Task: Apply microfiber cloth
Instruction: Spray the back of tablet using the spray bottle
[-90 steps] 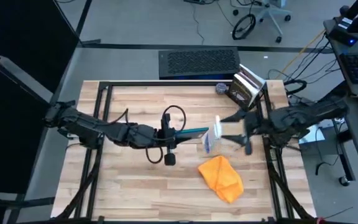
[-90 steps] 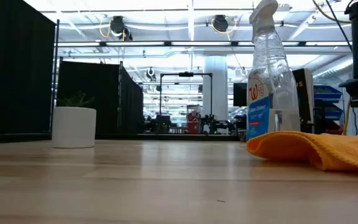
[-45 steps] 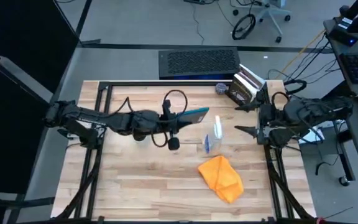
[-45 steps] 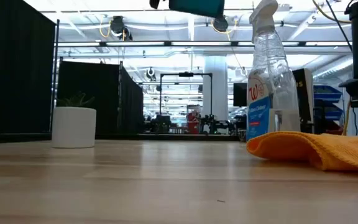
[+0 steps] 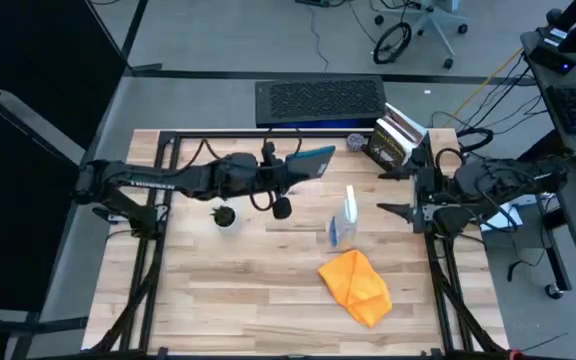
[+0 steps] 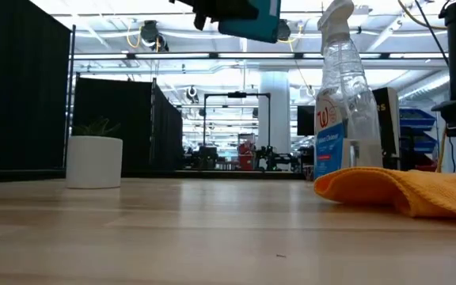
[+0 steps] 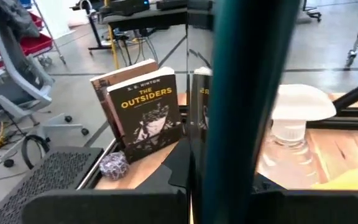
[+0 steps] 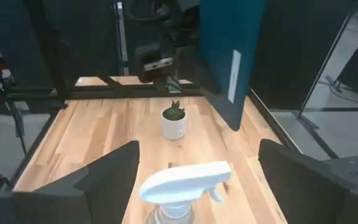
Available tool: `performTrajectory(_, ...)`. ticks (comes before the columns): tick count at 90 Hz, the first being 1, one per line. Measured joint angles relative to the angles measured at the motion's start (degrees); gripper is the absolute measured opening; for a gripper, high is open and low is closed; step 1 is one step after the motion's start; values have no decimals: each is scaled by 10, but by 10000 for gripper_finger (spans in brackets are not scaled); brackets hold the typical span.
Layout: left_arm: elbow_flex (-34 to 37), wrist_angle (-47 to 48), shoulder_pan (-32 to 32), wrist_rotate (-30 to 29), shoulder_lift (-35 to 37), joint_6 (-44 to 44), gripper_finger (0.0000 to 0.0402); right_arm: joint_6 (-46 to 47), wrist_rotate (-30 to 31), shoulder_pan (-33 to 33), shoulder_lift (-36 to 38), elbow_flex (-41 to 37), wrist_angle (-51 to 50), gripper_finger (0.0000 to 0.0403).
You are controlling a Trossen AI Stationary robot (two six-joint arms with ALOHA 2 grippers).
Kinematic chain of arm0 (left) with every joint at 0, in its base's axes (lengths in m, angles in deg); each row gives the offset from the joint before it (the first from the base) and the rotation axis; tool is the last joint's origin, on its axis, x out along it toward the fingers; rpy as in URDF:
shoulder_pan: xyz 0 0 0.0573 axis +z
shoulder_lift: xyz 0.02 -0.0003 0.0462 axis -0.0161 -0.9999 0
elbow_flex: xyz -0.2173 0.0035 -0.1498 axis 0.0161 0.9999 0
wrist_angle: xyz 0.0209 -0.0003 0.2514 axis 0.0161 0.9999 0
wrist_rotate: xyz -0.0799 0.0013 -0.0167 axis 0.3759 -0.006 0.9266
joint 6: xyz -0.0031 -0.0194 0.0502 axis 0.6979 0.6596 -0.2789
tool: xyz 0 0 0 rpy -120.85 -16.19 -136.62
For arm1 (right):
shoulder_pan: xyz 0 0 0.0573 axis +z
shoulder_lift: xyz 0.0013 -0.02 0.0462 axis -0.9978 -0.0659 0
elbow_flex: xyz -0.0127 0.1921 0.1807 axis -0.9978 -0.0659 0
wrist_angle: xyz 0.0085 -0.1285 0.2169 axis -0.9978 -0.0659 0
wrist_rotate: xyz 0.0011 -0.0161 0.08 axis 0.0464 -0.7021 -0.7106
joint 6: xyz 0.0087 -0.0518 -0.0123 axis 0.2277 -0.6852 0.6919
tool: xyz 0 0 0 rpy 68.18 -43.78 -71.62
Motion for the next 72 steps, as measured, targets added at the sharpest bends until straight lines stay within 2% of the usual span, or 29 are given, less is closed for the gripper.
performTrajectory(23,0,3,21,6,0,-13,6,25,14,0,-3,-15,-40,396)
performTrajectory(37,0,4,35,10,-1,-15,6,31,14,0,-8,-16,-30,391)
performTrajectory(49,-1,9,52,12,-13,-15,6,84,15,0,-19,-16,-2,388)
performTrajectory(62,-1,5,71,41,-32,-1,6,84,16,0,-34,-23,-29,392)
performTrajectory(72,-1,-18,80,70,-55,1,6,95,17,0,-33,-53,-9,393)
